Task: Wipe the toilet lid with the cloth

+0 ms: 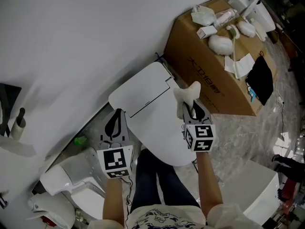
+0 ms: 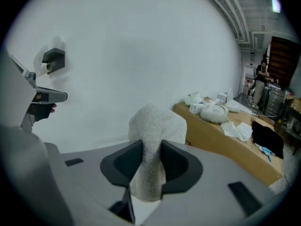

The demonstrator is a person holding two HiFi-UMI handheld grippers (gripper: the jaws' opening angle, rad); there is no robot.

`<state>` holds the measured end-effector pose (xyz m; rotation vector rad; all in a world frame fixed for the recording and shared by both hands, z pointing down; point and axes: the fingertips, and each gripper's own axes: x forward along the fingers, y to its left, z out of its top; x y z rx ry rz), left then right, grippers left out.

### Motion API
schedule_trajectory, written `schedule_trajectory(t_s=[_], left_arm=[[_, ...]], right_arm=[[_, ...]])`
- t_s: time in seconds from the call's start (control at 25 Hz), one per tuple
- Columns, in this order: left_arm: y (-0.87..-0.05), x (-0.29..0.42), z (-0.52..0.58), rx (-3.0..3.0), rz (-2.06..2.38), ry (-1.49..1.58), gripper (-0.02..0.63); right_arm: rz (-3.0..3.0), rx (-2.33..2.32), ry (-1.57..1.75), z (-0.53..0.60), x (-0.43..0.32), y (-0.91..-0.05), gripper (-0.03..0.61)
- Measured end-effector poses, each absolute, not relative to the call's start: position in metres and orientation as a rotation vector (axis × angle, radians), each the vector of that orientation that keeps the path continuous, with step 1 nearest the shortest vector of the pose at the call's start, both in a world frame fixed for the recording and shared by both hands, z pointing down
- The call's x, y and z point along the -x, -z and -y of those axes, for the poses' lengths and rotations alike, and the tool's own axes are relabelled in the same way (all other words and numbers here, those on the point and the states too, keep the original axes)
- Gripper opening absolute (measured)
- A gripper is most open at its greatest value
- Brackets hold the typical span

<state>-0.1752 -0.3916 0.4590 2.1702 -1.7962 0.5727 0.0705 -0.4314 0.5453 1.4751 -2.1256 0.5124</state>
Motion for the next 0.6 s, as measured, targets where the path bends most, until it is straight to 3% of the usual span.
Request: schedule_trajectory(t_s=[0.6], left_arm=[[-0.531, 0.189, 0.395, -2.108, 1.770, -0.640, 0.012]], right_arm=[[2.088, -1.248, -0.491, 0.494, -0.053, -0.672, 0.110]])
